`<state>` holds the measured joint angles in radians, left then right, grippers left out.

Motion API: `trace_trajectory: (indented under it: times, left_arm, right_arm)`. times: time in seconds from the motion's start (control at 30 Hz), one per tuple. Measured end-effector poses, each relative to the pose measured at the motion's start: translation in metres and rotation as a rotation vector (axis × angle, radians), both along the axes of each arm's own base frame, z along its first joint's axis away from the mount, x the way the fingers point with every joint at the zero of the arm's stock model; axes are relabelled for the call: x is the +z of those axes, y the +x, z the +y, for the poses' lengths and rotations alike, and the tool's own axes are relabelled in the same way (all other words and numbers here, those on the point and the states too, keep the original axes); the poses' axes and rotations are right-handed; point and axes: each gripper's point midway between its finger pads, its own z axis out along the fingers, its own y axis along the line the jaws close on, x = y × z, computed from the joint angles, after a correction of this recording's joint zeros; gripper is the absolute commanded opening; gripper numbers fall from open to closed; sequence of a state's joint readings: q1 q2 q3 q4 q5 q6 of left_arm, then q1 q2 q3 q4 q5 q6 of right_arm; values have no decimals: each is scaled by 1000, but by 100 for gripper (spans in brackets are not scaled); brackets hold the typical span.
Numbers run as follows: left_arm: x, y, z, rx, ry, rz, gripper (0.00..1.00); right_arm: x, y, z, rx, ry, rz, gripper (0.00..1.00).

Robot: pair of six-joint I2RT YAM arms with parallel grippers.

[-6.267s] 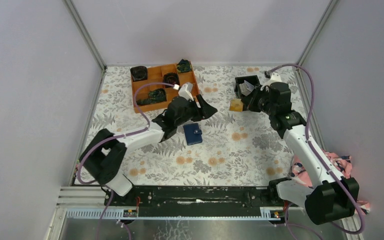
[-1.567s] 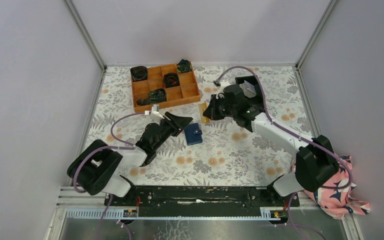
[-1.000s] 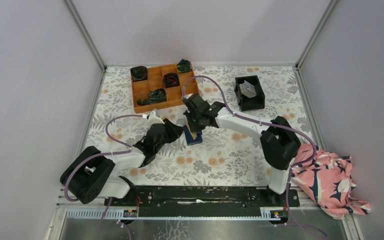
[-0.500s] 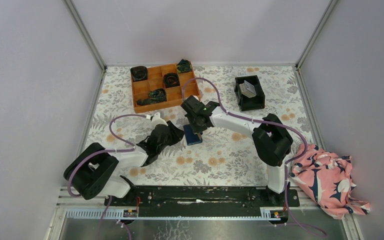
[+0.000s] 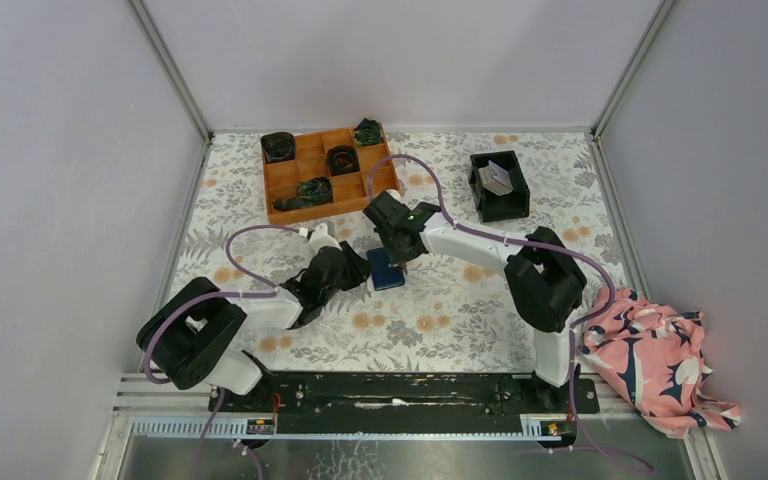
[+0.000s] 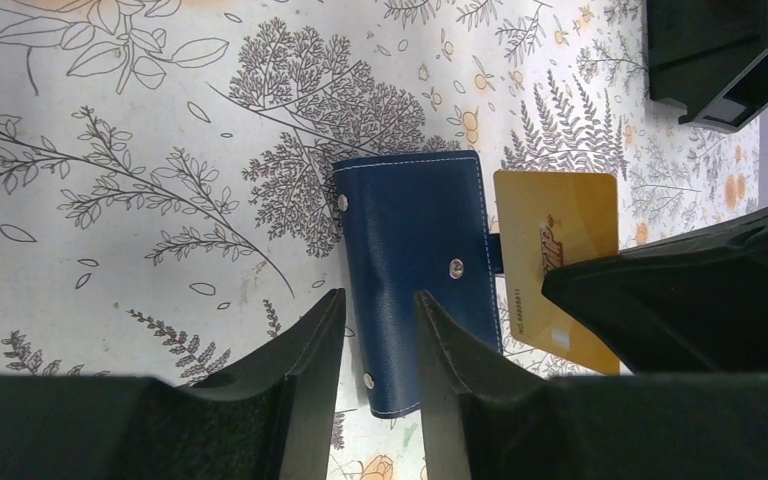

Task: Put the credit cards into the card holder
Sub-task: Open the card holder at the center of the board.

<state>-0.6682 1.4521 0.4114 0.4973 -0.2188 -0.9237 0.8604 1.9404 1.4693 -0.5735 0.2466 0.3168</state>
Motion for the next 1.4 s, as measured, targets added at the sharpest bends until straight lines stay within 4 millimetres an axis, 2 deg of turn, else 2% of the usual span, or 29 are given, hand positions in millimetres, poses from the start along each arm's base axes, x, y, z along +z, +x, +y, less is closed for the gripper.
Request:
trace_trajectory:
  times: [0.23,0.37,0.67,0.8,0.97,1.4]
  left_arm:
    - [-7,-1,1,1,20,13,38]
    - [-14,-1,1,-4,40,30,38]
    - [-20,-2,2,-5,58,44,38]
    - [-23,-1,1,-7,65,50,38]
    - [-23,1,0,-7,67,50,38]
    - [-23,5,-4,-8,69,49,37]
  right_arm:
    - [-10,6,-20,-46,23,27,0]
    - [-17,11,-36,-101,104,73,0]
    - [-22,8,-42,-149,322,160,0]
    - [-23,10,-38,-158,399,182,0]
    - [-23,6,-34,-156,471,218,0]
    - [-11,8,-32,-154,577,225,0]
